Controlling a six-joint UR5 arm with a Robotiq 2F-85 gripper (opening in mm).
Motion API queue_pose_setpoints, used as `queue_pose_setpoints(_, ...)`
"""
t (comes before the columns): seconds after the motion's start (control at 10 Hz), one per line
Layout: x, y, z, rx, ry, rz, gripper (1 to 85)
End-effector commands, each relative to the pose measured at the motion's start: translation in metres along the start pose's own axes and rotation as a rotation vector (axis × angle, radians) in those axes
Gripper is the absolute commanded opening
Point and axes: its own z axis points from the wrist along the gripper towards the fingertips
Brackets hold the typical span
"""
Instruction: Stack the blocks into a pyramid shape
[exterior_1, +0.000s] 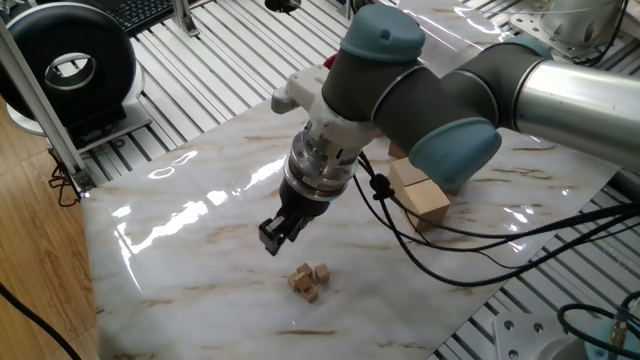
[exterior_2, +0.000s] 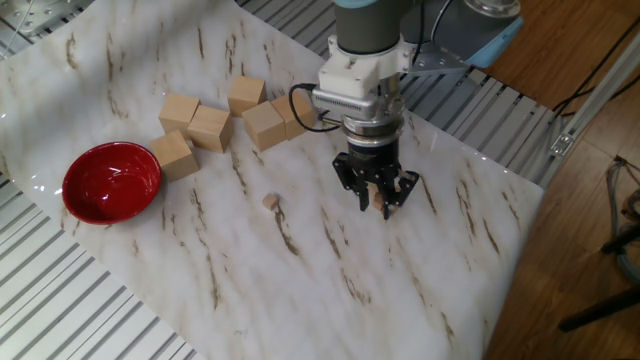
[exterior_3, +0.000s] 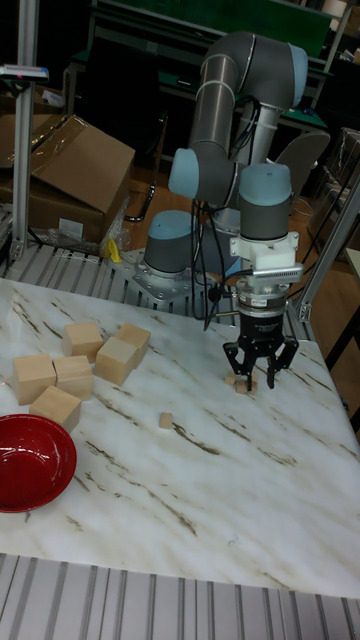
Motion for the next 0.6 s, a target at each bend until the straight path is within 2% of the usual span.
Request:
queue_pose_setpoints(0.0, -0.001, -0.018, 0.002, 0.073, -0.005, -0.034, 36.7)
queue_pose_setpoints(0.2, 0.001, -0.030, 0.001, 0.116, 0.006, -0.094, 39.0)
queue_pose_setpoints(0.4, -0.003, -0.025, 0.001, 0.097, -0.010, -0.111, 40.7)
queue_pose_setpoints(0.5, -0.001, -0.024, 0.001, 0.096, -0.001, -0.115, 40.7)
